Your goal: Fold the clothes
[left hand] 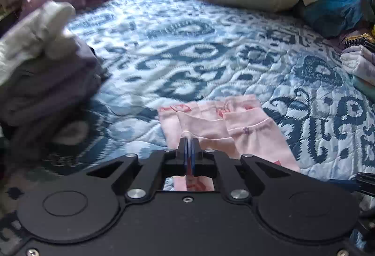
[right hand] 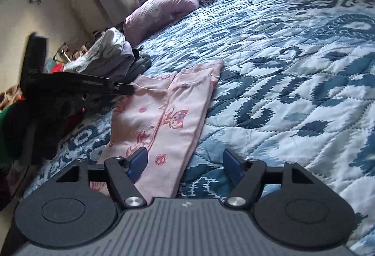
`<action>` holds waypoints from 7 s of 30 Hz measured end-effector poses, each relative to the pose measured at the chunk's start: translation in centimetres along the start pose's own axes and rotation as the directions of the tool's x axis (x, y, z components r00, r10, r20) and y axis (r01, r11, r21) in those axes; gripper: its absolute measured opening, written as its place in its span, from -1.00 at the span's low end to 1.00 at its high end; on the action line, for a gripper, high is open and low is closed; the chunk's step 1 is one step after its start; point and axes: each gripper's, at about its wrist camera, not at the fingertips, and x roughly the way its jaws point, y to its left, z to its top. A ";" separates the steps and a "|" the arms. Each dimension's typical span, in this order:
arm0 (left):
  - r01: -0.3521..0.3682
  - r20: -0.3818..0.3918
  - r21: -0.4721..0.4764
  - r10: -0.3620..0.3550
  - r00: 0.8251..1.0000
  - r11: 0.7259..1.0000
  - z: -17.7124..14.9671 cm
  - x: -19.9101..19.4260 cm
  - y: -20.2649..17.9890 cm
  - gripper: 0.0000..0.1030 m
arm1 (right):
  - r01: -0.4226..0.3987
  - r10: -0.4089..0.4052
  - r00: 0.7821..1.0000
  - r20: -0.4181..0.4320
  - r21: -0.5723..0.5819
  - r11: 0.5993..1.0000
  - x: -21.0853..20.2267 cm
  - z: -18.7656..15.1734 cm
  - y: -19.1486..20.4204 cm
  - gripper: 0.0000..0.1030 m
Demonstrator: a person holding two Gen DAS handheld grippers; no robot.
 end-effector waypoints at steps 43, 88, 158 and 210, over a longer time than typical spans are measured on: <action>-0.426 -0.116 -0.464 0.424 0.898 0.776 -18.4 -10.1 20.5 -0.80 | 0.006 -0.004 0.999 0.047 -0.031 1.000 0.6 -1.7 -0.3 0.43; -0.225 -0.031 -0.282 0.226 0.974 0.933 -15.9 -6.2 8.5 0.82 | 0.250 -0.259 0.965 -0.028 -0.186 0.950 7.0 7.3 2.9 -0.30; 0.231 0.231 -0.412 -0.144 0.962 0.881 -15.0 -8.7 8.6 0.81 | 0.579 -0.551 0.811 0.197 -0.128 0.805 -5.1 10.3 -1.1 -0.87; 0.212 0.215 -0.422 -0.130 0.968 0.881 -15.1 -8.3 8.4 0.81 | 0.658 -0.676 0.736 -0.019 0.253 0.709 -13.2 1.1 -11.1 -0.67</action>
